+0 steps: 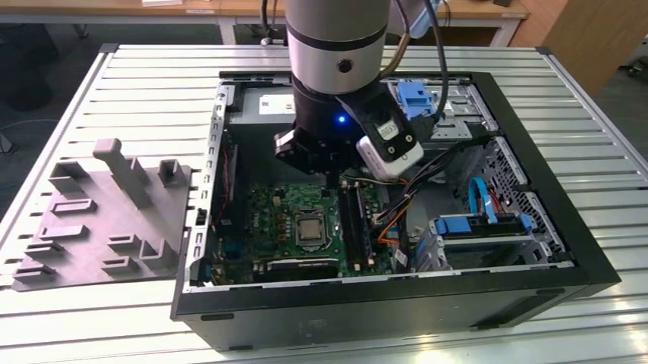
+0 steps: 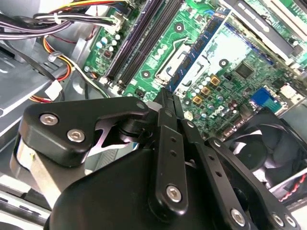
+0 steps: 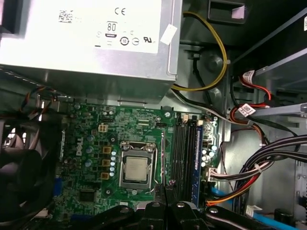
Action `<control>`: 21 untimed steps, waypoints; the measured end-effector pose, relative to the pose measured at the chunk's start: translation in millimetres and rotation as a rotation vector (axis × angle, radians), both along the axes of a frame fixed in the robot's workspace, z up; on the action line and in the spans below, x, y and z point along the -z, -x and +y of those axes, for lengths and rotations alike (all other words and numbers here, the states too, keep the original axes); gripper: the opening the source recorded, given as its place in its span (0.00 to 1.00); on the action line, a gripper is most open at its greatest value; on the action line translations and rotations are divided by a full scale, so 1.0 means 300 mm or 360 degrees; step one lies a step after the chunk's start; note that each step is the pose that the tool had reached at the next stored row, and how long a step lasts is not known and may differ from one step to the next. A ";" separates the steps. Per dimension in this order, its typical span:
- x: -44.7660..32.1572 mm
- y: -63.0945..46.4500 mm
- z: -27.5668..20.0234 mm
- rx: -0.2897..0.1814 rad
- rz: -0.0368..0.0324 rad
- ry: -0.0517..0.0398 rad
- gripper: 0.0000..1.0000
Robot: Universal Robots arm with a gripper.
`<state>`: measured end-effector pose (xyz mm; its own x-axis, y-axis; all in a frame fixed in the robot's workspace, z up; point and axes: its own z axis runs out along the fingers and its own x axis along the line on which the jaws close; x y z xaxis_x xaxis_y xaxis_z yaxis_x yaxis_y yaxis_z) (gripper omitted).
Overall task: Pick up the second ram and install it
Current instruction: 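Insert the second ram into the second slot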
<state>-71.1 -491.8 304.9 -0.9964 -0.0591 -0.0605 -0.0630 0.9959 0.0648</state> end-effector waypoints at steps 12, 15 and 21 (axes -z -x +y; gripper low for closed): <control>0.007 -0.027 0.000 0.0004 0.0000 -0.0010 0.12; 0.008 -0.032 0.000 0.0005 0.0000 -0.0011 0.12; 0.012 -0.053 0.000 0.0006 0.0000 -0.0015 0.12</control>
